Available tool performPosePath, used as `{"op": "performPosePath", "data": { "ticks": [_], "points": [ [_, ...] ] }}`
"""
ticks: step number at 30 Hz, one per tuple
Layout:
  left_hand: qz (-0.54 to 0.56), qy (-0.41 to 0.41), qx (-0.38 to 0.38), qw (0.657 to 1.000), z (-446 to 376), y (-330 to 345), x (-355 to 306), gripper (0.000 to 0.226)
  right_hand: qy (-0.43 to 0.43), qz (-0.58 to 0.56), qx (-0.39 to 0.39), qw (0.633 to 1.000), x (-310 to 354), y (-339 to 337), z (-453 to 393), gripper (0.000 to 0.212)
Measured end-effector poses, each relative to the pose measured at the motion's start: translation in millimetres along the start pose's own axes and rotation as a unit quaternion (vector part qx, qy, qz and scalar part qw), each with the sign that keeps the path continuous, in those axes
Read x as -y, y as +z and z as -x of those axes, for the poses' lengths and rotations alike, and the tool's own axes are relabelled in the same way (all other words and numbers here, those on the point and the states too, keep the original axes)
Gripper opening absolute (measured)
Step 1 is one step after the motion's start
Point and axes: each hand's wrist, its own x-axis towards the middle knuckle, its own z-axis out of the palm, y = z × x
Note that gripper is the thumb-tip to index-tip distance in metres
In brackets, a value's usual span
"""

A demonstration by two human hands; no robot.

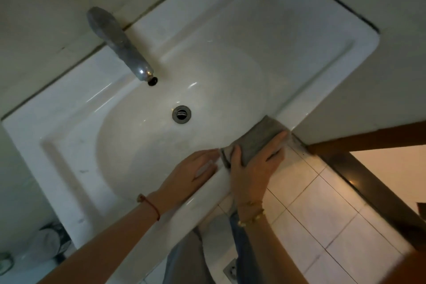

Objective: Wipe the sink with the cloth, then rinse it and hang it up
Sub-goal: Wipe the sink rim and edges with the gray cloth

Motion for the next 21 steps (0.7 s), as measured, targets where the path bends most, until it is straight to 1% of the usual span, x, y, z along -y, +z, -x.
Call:
{"op": "performPosePath", "data": {
  "ticks": [2, 4, 7, 9, 11, 15, 17, 19, 21],
  "points": [
    [-0.001, 0.005, -0.006, 1.0, -0.1, 0.8, 2.2, 0.037, -0.013, -0.01, 0.01, 1.0, -1.3, -0.3, 4.2, 0.108],
    [-0.005, 0.004, -0.005, 1.0, -0.5, 0.2, 0.9, 0.037, -0.021, -0.001, 0.007, 1.0, -2.4, -5.8, -18.5, 0.109],
    [0.002, 0.015, -0.01, 1.0, 2.0, -0.8, -2.0, 0.046, 0.005, 0.014, -0.029, 0.999, 1.9, -15.9, -69.3, 0.104],
    [0.024, 0.015, -0.005, 1.0, 2.8, -2.1, -1.3, 0.048, 0.024, 0.018, -0.054, 0.998, 5.0, -16.2, -78.6, 0.099],
    [0.04, 0.014, -0.002, 0.999, 3.6, -2.6, 0.2, 0.046, 0.012, 0.022, -0.055, 0.998, 6.0, -9.9, -55.5, 0.097],
    [0.057, 0.023, 0.004, 0.998, 3.7, -0.7, 7.2, 0.044, 0.002, -0.023, -0.018, 1.0, 5.5, 10.8, 53.8, 0.102],
    [0.06, 0.028, -0.002, 0.998, 3.8, 0.2, 10.5, 0.044, 0.0, -0.037, 0.0, 0.999, 8.0, 14.6, 91.8, 0.103],
    [0.071, 0.029, -0.006, 0.997, 4.7, -1.6, 7.7, 0.045, -0.009, -0.036, 0.024, 0.999, 9.1, 10.1, 87.1, 0.103],
    [0.091, 0.028, -0.007, 0.995, 4.9, -3.4, 3.1, 0.046, -0.015, -0.02, 0.011, 1.0, 8.9, 3.0, 52.6, 0.101]
  ]
}}
